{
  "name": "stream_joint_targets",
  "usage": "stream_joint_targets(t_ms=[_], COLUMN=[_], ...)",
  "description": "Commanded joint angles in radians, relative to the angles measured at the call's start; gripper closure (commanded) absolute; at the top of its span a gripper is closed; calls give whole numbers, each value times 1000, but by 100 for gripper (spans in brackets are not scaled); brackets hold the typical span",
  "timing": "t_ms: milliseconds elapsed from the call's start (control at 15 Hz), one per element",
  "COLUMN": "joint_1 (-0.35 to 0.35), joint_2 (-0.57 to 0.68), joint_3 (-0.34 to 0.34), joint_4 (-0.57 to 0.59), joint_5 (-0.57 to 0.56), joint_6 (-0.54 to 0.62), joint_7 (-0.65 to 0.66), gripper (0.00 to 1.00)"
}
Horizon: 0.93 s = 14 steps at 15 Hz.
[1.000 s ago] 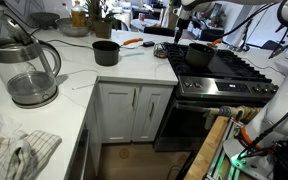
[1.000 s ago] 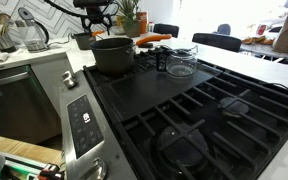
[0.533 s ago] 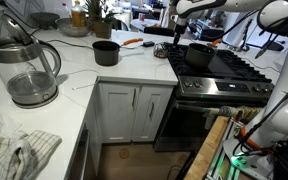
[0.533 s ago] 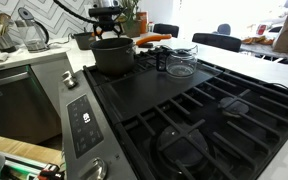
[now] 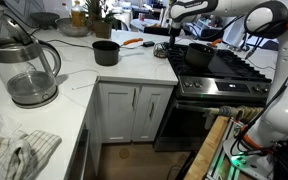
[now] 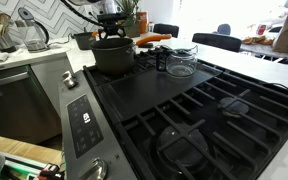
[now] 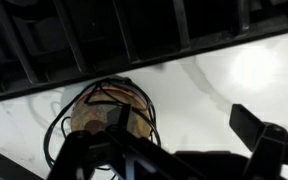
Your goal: Move the black crate to the left
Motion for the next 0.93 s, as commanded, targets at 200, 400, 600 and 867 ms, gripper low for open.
stream_joint_targets(t_ms=[200,400,600,867], joint_1=[-33,-34,-32,-28], joint_2=[87,101,111,112], joint_3=[36,46,55,61], joint_4=[71,74,75,78], joint_5=[-23,-22,-25,-27], joint_6=[39,69,92,87], joint_7=[-66,-79,-88,-81], gripper=[0,2,5,41])
